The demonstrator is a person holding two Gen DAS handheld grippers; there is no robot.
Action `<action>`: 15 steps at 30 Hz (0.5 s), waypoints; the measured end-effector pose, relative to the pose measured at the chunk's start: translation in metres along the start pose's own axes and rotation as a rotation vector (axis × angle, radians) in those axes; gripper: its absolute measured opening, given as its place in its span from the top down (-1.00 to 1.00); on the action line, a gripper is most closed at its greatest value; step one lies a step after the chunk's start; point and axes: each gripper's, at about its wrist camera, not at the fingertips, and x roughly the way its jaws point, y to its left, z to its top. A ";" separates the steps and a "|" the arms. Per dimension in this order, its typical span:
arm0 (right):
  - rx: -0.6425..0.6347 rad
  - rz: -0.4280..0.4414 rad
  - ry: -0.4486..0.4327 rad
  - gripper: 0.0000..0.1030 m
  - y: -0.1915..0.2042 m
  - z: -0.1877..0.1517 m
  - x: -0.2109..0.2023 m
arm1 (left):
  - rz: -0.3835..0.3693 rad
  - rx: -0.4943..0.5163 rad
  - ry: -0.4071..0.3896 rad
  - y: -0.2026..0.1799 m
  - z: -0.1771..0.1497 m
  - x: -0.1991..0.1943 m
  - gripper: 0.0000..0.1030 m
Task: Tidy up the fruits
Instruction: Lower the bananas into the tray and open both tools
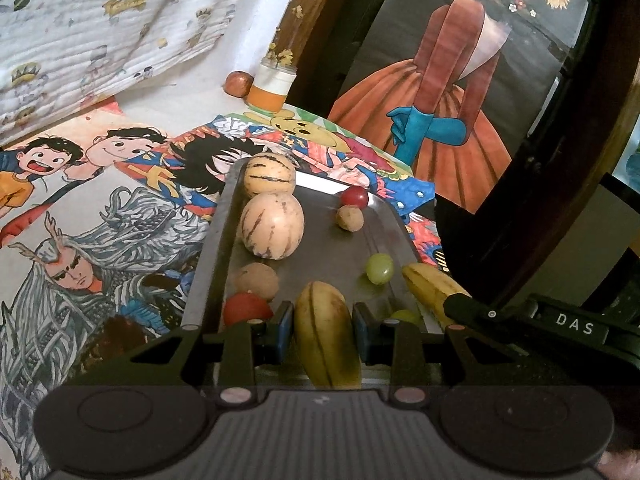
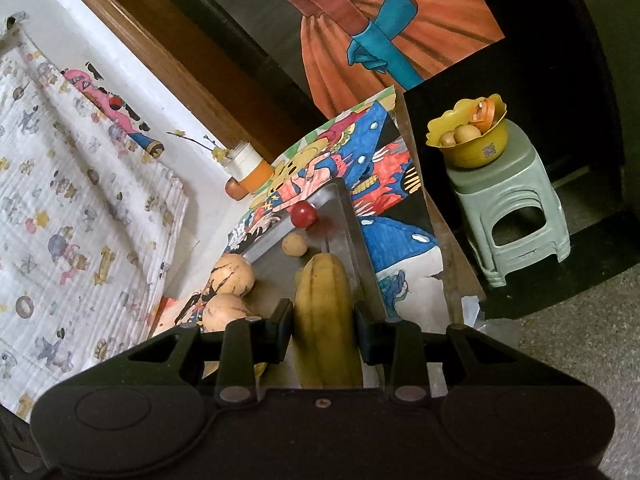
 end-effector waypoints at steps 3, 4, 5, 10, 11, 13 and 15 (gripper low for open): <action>0.035 0.000 0.007 0.32 -0.002 -0.003 0.003 | 0.000 0.000 0.000 0.000 0.000 0.000 0.32; 0.042 0.001 0.005 0.32 -0.003 -0.003 0.004 | 0.000 -0.001 0.000 0.000 0.000 0.000 0.32; 0.045 0.000 0.005 0.32 -0.003 -0.004 0.004 | 0.000 -0.002 -0.001 0.000 0.000 0.000 0.32; 0.066 0.008 0.006 0.32 -0.006 -0.005 0.006 | 0.010 -0.011 0.001 0.003 -0.001 0.000 0.32; 0.070 0.010 0.006 0.32 -0.006 -0.006 0.006 | 0.008 -0.012 0.001 0.004 -0.001 0.000 0.32; 0.071 0.013 0.004 0.32 -0.007 -0.006 0.005 | 0.009 -0.011 0.000 0.003 -0.001 0.000 0.32; 0.065 0.012 0.001 0.31 -0.007 -0.006 0.005 | 0.011 -0.008 -0.001 0.003 -0.001 0.000 0.32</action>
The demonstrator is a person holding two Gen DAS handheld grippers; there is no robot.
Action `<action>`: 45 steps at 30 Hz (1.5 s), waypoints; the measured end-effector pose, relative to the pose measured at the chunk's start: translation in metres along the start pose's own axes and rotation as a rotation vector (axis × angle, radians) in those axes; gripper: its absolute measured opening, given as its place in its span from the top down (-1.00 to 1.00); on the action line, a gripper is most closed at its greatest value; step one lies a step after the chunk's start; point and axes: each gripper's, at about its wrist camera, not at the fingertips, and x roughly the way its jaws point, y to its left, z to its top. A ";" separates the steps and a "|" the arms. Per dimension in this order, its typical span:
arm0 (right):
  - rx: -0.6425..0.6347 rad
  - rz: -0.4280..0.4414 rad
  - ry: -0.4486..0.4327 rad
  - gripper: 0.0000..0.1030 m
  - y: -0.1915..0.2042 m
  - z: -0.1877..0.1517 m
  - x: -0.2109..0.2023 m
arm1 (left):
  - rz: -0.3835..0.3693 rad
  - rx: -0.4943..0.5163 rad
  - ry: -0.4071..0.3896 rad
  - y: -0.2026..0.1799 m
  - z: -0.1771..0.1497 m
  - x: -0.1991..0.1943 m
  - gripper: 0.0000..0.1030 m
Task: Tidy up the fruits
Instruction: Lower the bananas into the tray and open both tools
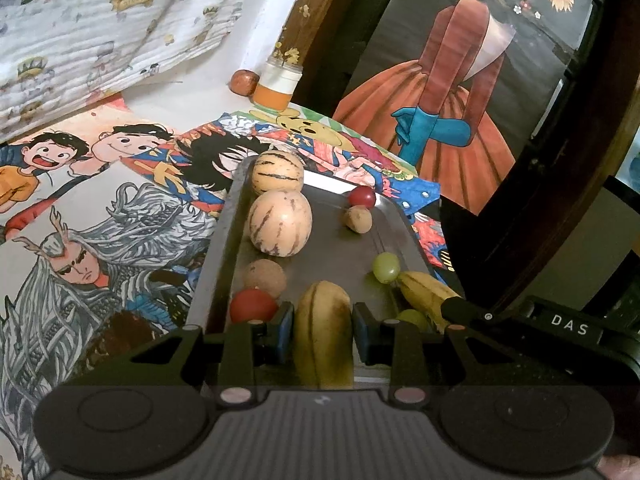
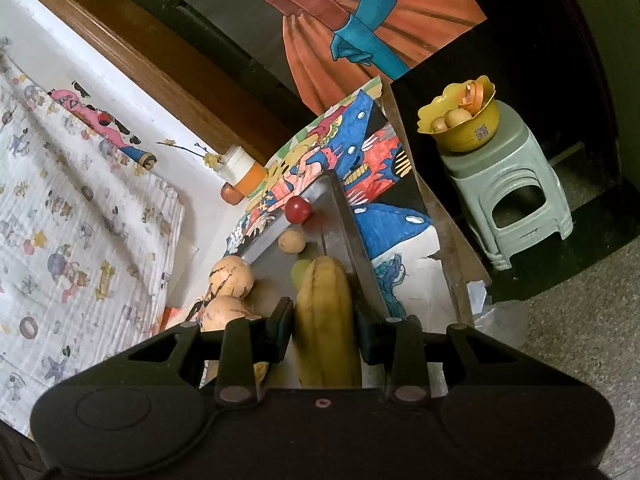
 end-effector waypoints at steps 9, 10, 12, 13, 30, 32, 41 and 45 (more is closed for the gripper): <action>-0.024 0.000 -0.007 0.31 0.001 -0.001 -0.001 | 0.001 0.001 0.000 0.000 0.000 -0.001 0.32; -0.026 0.000 -0.007 0.31 0.002 -0.001 -0.002 | 0.001 0.001 0.000 0.000 0.000 -0.001 0.32; -0.034 -0.001 -0.008 0.29 0.003 -0.002 -0.002 | 0.001 0.001 0.000 -0.001 0.000 -0.001 0.32; -0.036 -0.002 -0.009 0.29 0.003 -0.002 -0.002 | 0.000 0.001 0.000 -0.001 0.000 -0.001 0.32; -0.039 0.012 -0.019 0.19 0.002 -0.003 -0.013 | 0.007 -0.001 -0.019 0.000 0.001 -0.008 0.23; -0.041 0.014 -0.025 0.15 0.002 -0.003 -0.016 | 0.009 -0.002 -0.025 -0.001 0.001 -0.010 0.18; -0.068 0.016 -0.062 -0.08 0.005 -0.001 -0.029 | 0.014 -0.006 -0.075 -0.002 0.003 -0.027 -0.10; -0.084 0.019 -0.082 -0.20 0.008 -0.001 -0.035 | 0.017 -0.006 -0.099 -0.002 0.004 -0.035 -0.20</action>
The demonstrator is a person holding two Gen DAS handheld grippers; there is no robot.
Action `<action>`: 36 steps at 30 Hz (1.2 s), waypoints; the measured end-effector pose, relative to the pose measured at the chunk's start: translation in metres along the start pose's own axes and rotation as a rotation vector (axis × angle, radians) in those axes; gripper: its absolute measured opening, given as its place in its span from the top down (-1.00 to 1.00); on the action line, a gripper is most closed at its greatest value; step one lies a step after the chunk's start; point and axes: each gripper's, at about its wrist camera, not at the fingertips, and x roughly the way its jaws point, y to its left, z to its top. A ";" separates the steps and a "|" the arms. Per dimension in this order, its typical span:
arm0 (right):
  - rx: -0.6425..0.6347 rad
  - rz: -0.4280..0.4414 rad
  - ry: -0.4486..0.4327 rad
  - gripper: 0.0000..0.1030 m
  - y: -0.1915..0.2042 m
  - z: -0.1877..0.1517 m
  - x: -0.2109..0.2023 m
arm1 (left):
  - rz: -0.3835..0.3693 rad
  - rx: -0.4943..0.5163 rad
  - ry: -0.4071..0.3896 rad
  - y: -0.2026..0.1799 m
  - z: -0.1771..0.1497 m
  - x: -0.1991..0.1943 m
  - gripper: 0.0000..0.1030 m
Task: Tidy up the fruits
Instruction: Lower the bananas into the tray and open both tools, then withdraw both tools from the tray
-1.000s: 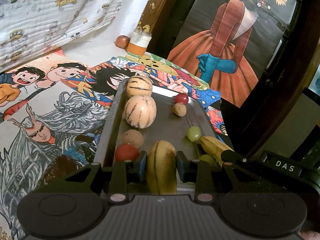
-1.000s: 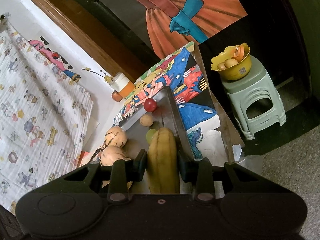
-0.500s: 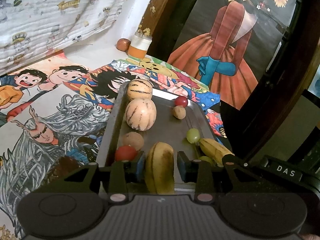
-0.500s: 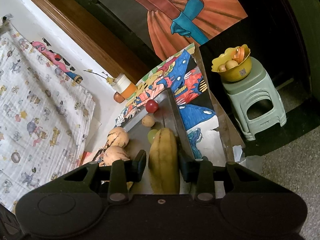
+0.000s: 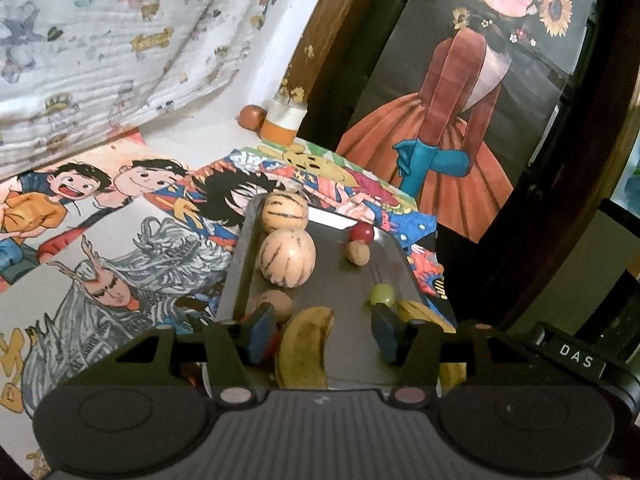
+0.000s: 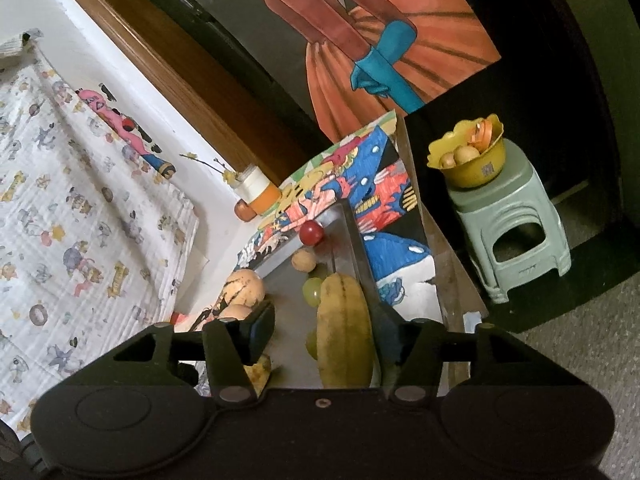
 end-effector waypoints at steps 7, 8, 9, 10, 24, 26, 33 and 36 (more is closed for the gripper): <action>-0.020 0.005 -0.003 -0.35 0.005 -0.002 -0.003 | 0.023 -0.017 -0.035 0.007 0.002 -0.014 -0.44; -0.022 0.005 -0.003 -0.38 0.006 -0.002 -0.003 | 0.027 -0.020 -0.041 0.007 0.002 -0.016 -0.50; -0.025 0.005 -0.004 -0.40 0.006 -0.003 -0.004 | 0.033 -0.023 -0.047 0.009 0.003 -0.017 -0.55; -0.029 0.004 -0.005 -0.41 0.006 -0.003 -0.004 | 0.038 -0.026 -0.053 0.010 0.003 -0.019 -0.58; -0.113 -0.014 -0.038 -0.68 0.015 -0.007 -0.009 | 0.085 -0.046 -0.096 0.020 0.004 -0.032 -0.99; -0.134 -0.017 -0.046 -0.72 0.017 -0.008 -0.011 | 0.094 -0.042 -0.096 0.021 0.004 -0.032 -0.99; -0.214 -0.037 -0.073 -0.87 0.025 -0.013 -0.016 | 0.128 -0.019 -0.096 0.023 0.001 -0.034 -0.99; -0.246 -0.044 -0.084 -0.91 0.028 -0.016 -0.018 | 0.141 -0.010 -0.098 0.024 -0.001 -0.036 -0.99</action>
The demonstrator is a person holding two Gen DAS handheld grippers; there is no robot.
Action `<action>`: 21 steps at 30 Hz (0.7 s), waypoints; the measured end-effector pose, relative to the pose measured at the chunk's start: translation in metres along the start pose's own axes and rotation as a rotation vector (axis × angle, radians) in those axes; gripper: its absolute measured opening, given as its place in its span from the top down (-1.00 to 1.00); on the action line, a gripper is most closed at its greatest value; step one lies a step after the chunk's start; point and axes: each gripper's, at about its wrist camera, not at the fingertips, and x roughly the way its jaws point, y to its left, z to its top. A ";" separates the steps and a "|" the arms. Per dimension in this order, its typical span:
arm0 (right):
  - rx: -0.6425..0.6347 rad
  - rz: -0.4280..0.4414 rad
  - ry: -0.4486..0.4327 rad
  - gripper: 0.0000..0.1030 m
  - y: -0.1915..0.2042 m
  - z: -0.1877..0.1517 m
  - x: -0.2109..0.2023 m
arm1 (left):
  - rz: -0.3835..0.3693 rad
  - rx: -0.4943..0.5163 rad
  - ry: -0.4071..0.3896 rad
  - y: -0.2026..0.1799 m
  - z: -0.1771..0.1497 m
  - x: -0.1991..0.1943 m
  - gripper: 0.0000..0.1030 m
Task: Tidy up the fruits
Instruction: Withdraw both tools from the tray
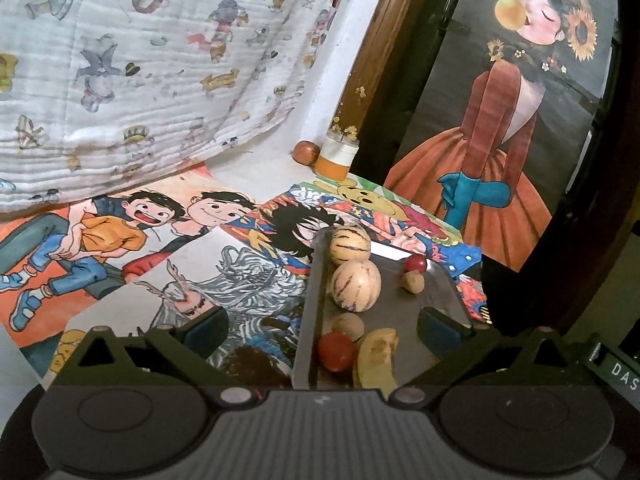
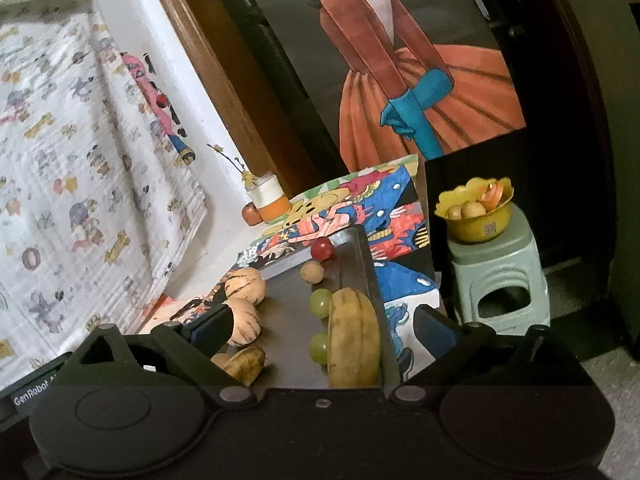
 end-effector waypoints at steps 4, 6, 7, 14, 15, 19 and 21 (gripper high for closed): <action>-0.028 -0.008 -0.009 -0.95 0.003 -0.001 -0.003 | 0.019 0.014 -0.004 0.002 -0.001 -0.002 -0.99; -0.045 -0.013 -0.013 -0.97 0.005 -0.002 -0.004 | 0.028 0.022 -0.006 0.004 -0.001 -0.004 -0.99; -0.054 -0.015 -0.014 -0.98 0.006 -0.003 -0.005 | 0.032 0.026 -0.007 0.004 -0.002 -0.005 -0.99; -0.127 -0.024 -0.022 -0.99 0.015 -0.007 -0.011 | 0.058 0.052 -0.016 0.009 -0.004 -0.013 -0.99; -0.137 -0.025 -0.023 -0.99 0.016 -0.008 -0.012 | 0.062 0.057 -0.017 0.009 -0.005 -0.014 -0.99; -0.156 -0.025 -0.019 -0.99 0.020 -0.011 -0.014 | 0.077 0.077 -0.022 0.011 -0.007 -0.018 -0.99; -0.167 -0.023 -0.017 -0.99 0.022 -0.013 -0.015 | 0.085 0.088 -0.023 0.012 -0.008 -0.021 -0.99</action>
